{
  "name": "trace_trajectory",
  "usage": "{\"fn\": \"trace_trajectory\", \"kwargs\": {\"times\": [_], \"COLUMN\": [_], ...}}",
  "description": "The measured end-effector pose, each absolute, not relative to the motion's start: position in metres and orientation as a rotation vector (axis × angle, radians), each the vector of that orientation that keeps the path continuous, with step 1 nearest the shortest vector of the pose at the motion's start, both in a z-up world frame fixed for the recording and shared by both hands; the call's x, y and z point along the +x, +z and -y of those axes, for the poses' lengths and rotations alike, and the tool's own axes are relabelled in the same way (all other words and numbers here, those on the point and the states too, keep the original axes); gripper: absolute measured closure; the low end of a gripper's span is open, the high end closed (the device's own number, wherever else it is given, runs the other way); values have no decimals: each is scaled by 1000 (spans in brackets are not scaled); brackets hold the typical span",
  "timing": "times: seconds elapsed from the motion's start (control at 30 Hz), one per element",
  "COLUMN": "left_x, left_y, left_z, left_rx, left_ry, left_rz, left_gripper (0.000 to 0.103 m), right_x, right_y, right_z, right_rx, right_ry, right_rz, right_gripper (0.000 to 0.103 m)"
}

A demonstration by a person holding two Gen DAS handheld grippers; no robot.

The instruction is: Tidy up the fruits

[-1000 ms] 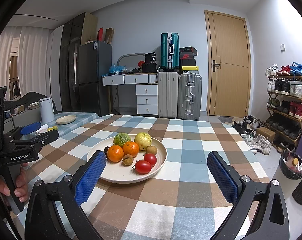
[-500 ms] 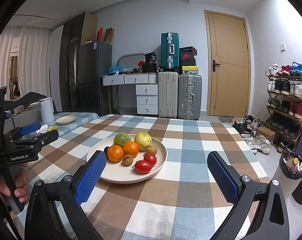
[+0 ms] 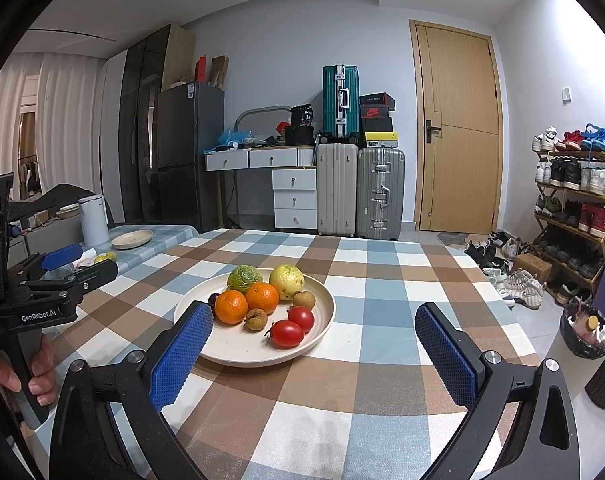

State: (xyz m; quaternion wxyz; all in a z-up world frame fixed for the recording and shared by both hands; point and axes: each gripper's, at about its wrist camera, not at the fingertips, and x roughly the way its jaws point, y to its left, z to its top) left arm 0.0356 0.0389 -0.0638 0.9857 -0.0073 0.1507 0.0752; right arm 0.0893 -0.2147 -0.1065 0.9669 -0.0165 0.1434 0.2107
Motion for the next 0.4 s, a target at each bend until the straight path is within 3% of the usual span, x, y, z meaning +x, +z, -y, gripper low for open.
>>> {"fn": "trace_trajectory", "kwargs": {"times": [0.4], "left_x": [37], "left_y": [-65], "left_z": [-38], "left_rx": [-15], "left_ry": [142], "left_rz": [-306], "left_gripper": [1], "right_x": [90], "right_y": [-107], "right_z": [215], "right_rx": [-33], "right_ry": [426], "right_rz": [-290], "right_gripper": [0]}}
